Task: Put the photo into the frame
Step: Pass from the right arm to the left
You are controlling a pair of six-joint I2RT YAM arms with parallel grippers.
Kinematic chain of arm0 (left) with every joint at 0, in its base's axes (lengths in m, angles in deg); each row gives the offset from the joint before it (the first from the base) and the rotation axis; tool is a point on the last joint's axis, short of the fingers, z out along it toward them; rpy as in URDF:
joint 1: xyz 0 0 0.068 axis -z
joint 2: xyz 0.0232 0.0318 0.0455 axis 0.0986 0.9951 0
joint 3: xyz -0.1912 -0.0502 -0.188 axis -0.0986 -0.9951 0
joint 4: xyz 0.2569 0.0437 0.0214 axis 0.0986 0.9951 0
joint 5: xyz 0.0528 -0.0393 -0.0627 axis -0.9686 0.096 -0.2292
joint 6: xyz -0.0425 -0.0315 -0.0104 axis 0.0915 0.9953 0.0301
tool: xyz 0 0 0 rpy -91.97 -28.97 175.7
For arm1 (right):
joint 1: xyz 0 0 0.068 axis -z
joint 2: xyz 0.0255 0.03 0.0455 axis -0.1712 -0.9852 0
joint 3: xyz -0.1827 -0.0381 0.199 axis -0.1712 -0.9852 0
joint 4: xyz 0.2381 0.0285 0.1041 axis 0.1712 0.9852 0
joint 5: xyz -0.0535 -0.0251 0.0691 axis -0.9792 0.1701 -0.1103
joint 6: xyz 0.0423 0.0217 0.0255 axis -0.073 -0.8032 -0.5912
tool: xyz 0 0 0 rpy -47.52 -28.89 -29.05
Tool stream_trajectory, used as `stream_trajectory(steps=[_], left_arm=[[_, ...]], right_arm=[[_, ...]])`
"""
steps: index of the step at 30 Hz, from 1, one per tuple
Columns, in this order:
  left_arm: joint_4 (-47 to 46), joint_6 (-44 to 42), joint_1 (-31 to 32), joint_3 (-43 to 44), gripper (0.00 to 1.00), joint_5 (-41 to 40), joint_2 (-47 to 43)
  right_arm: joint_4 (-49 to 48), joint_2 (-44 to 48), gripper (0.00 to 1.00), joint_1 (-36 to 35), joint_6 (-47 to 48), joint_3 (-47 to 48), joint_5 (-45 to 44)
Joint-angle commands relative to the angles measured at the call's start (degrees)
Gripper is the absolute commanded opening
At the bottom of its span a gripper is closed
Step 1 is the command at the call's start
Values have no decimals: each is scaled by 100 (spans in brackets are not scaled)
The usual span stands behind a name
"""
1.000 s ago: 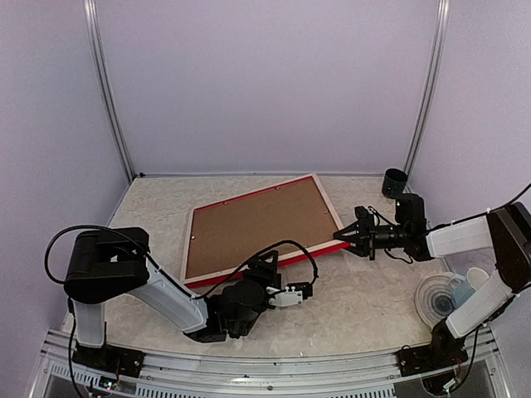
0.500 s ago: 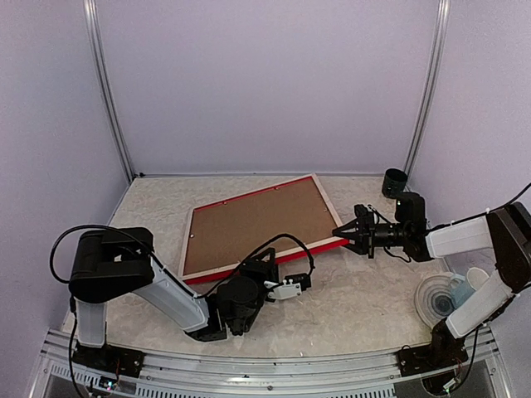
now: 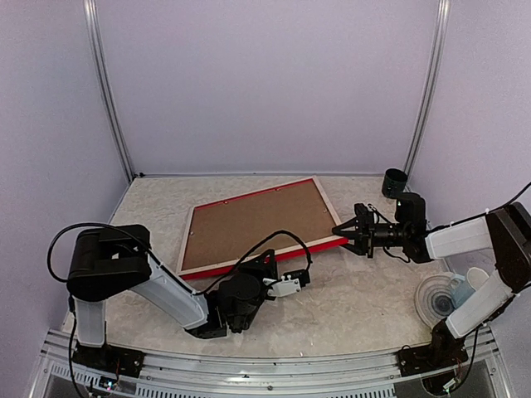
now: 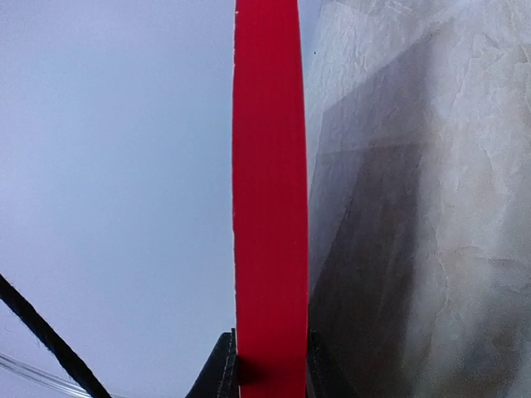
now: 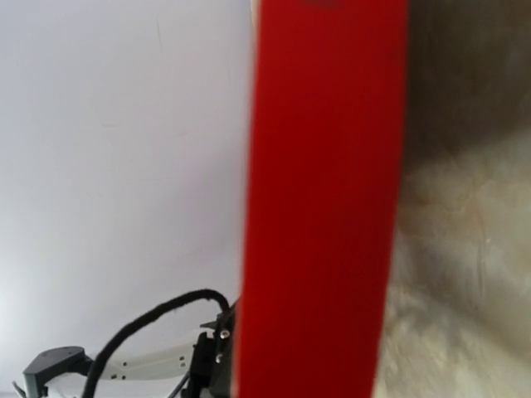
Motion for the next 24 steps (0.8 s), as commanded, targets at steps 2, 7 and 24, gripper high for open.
stream_trajectory(steps=[2, 7, 24], left_arm=[[746, 1031, -226, 229, 12, -59, -441], [1153, 1432, -278, 350, 10, -32, -640], [2701, 2263, -404, 1111, 5, 17, -1292]], right_arm=[[-329, 127, 39, -70, 315, -59, 152], [-238, 153, 47, -70, 499, -96, 131], [1647, 461, 71, 30, 1997, 209, -566]])
